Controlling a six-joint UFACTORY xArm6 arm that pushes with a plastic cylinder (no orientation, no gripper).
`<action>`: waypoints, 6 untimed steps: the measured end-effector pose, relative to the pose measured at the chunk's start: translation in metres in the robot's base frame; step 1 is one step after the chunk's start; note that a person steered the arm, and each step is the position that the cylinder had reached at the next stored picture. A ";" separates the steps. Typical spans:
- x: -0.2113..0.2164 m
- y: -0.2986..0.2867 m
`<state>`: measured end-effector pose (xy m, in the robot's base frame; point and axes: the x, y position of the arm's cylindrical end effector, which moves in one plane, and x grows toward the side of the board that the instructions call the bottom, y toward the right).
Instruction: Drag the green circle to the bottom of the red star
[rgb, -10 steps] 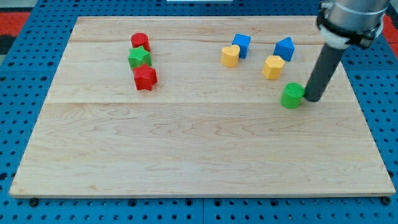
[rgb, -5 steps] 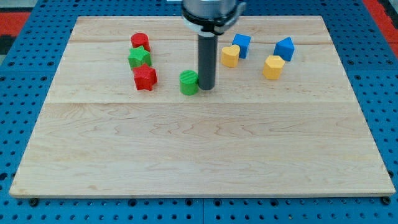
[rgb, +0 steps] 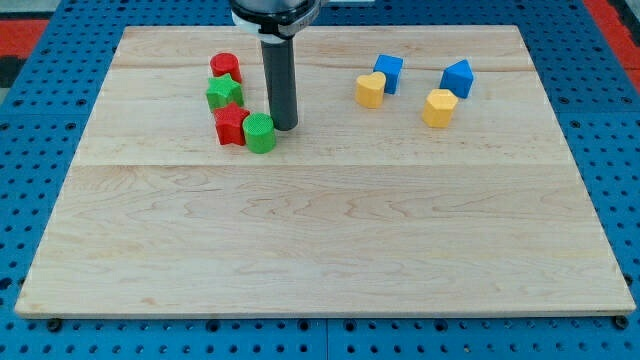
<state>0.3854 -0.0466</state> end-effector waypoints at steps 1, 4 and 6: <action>0.012 0.000; 0.004 0.004; 0.039 -0.021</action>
